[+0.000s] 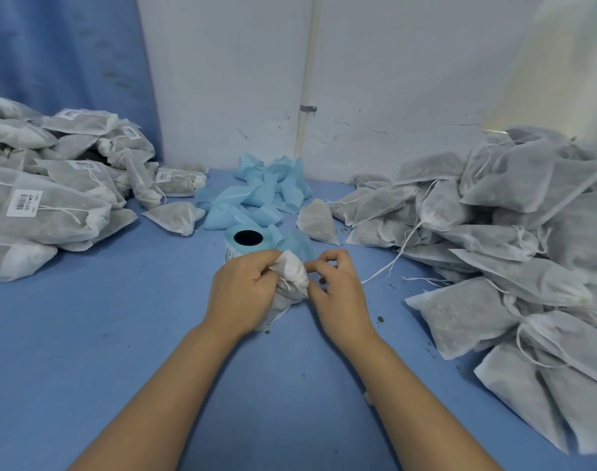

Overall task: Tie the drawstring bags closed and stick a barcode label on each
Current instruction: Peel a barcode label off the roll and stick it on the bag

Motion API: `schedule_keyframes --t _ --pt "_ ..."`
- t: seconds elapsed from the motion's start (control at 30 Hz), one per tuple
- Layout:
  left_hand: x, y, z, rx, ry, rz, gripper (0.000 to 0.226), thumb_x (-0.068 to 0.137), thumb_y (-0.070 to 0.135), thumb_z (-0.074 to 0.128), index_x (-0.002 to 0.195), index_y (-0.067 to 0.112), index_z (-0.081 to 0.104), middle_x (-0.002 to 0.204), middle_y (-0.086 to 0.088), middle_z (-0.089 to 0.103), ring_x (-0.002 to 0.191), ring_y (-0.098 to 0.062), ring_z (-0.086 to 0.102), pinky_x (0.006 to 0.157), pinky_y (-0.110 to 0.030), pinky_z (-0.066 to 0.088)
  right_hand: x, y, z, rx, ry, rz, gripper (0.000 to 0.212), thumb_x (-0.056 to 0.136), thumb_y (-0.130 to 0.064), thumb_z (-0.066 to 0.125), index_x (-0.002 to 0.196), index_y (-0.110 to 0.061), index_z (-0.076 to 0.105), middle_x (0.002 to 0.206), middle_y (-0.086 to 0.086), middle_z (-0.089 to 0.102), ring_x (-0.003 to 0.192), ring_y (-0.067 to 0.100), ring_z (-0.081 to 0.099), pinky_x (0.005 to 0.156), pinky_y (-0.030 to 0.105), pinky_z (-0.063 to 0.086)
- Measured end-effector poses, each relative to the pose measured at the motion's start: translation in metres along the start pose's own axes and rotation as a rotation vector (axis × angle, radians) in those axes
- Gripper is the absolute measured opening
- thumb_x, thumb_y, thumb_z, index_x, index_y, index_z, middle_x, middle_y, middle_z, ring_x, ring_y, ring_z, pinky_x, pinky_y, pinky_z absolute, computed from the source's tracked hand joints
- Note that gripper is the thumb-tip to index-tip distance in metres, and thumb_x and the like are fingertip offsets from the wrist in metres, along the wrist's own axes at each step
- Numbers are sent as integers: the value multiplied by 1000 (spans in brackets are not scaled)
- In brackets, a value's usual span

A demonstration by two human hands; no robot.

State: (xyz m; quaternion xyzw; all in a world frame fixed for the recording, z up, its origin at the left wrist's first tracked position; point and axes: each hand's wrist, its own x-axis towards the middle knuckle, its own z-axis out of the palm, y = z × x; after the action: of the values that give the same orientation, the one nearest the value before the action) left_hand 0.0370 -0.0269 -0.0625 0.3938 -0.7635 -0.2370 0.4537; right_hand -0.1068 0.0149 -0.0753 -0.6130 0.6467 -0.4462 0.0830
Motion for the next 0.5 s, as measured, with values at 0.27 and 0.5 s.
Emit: schedule_keyframes --t 0.27,0.5 --pt "8 -12 1 8 34 -156 34 82 -2 43 103 14 65 99 4 64 91 -22 56 80 -38 45 3 4 -5 -45 190 155 17 98 -16 47 102 -19 64 103 -6 45 97 15 52 74 29 43" --pt "6 -11 -3 -95 -46 -115 15 73 12 35 64 20 45 83 2 54 78 -27 49 70 -43 40 3 6 -6 22 217 187 23 99 -11 46 111 -17 65 104 -4 48 97 15 53 73 14 33"
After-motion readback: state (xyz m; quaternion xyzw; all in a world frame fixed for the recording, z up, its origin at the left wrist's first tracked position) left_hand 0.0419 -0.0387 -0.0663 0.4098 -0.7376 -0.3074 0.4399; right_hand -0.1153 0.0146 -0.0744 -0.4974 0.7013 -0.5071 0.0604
